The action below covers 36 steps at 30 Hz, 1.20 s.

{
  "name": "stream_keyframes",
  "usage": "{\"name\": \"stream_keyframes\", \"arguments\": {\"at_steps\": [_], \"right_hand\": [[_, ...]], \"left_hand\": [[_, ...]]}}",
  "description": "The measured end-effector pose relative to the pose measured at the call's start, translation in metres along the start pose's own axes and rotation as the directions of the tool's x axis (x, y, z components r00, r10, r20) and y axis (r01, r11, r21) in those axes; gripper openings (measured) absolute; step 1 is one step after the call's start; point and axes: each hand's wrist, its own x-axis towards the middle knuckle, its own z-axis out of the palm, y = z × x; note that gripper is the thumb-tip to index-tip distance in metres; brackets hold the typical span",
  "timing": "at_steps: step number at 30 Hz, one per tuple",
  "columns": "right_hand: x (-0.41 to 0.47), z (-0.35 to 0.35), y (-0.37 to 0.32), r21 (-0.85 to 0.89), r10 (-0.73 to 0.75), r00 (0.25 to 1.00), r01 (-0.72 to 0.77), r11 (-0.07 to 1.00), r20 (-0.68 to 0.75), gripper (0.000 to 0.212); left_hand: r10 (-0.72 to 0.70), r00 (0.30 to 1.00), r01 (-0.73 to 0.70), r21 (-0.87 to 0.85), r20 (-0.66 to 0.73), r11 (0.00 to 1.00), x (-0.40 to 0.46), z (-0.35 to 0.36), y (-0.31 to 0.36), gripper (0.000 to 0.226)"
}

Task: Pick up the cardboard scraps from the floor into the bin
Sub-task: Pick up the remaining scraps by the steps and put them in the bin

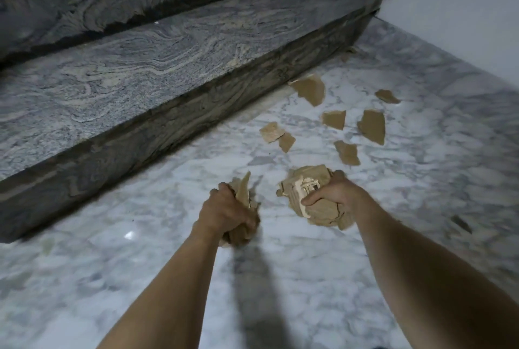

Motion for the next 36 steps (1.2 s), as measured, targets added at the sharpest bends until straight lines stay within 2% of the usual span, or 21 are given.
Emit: {"name": "stream_keyframes", "arguments": {"at_steps": [2,4,6,9,12,15,18,21,23,24,25,28,30,31,33,35,36], "right_hand": [[0.001,0.005,-0.005,-0.105,0.019,0.998,-0.026,0.994,-0.066,0.107],[-0.005,0.005,-0.014,-0.334,-0.002,0.992,-0.039,0.942,-0.123,0.123],[-0.007,0.006,-0.019,-0.390,-0.006,0.993,-0.039,0.920,-0.115,0.129],[0.000,0.009,-0.020,-0.278,-0.064,0.992,0.031,0.960,-0.111,0.125],[0.001,0.015,-0.019,-0.194,-0.102,0.987,0.077,0.978,-0.125,0.107],[0.003,0.022,-0.012,0.031,-0.027,0.995,0.030,0.999,-0.097,0.099],[0.012,0.020,-0.009,0.154,-0.040,0.999,0.043,0.987,-0.023,0.075],[0.020,-0.006,-0.017,0.330,-0.099,0.995,0.090,0.940,0.010,0.049],[0.023,-0.038,-0.024,0.420,-0.139,0.989,0.144,0.896,-0.042,0.042],[0.027,-0.057,-0.026,0.455,-0.138,0.988,0.157,0.877,-0.074,0.043],[0.034,-0.076,-0.027,0.488,-0.122,0.987,0.157,0.859,-0.104,0.046],[0.065,-0.117,-0.023,0.483,-0.045,0.992,0.099,0.870,-0.122,0.052],[0.086,-0.122,-0.019,0.437,-0.020,0.998,0.041,0.899,-0.053,0.070],[0.092,-0.118,-0.017,0.391,0.004,0.999,0.009,0.920,-0.032,0.088],[0.100,-0.102,-0.012,0.249,0.033,0.998,-0.017,0.968,-0.060,0.122],[0.103,-0.093,-0.015,0.083,0.025,0.989,-0.013,0.996,-0.146,0.125],[0.104,-0.092,-0.017,0.031,0.033,0.985,-0.028,0.999,-0.172,0.119]], "left_hand": [[-0.020,0.997,0.021,0.008,-0.075,1.000,-0.001,0.011,0.000,0.079],[-0.042,0.991,0.047,0.043,-0.130,0.998,-0.006,0.015,0.007,0.069],[-0.047,0.982,0.068,0.113,-0.182,0.991,-0.009,0.018,0.016,0.060],[0.011,0.974,0.046,0.245,-0.227,0.968,-0.007,0.024,0.027,0.053],[0.018,0.973,0.040,0.244,-0.231,0.969,-0.003,0.026,0.032,0.049],[-0.048,0.987,0.072,0.158,-0.153,0.985,0.002,0.018,0.036,0.056],[-0.121,0.993,0.121,0.028,-0.001,0.992,0.019,0.005,0.050,0.075],[-0.068,0.996,0.074,-0.137,0.049,0.988,0.042,-0.006,0.077,0.058],[-0.030,0.997,0.047,-0.260,0.066,0.965,0.052,-0.012,0.100,0.040],[-0.023,0.998,0.038,-0.305,0.053,0.952,0.062,-0.014,0.111,0.039],[-0.019,1.000,0.023,-0.331,0.016,0.943,0.071,-0.017,0.123,0.048],[-0.022,1.000,0.014,-0.376,-0.018,0.926,0.098,-0.020,0.152,0.110],[-0.053,0.998,0.059,-0.406,0.026,0.912,0.110,-0.013,0.164,0.131],[-0.072,0.996,0.084,-0.396,0.045,0.914,0.115,-0.008,0.167,0.135],[-0.122,0.992,0.123,-0.298,0.022,0.947,0.122,0.003,0.169,0.123],[-0.159,0.986,0.152,-0.152,-0.038,0.977,0.123,0.006,0.174,0.090],[-0.167,0.984,0.161,-0.092,-0.055,0.983,0.124,0.008,0.177,0.084]]}}
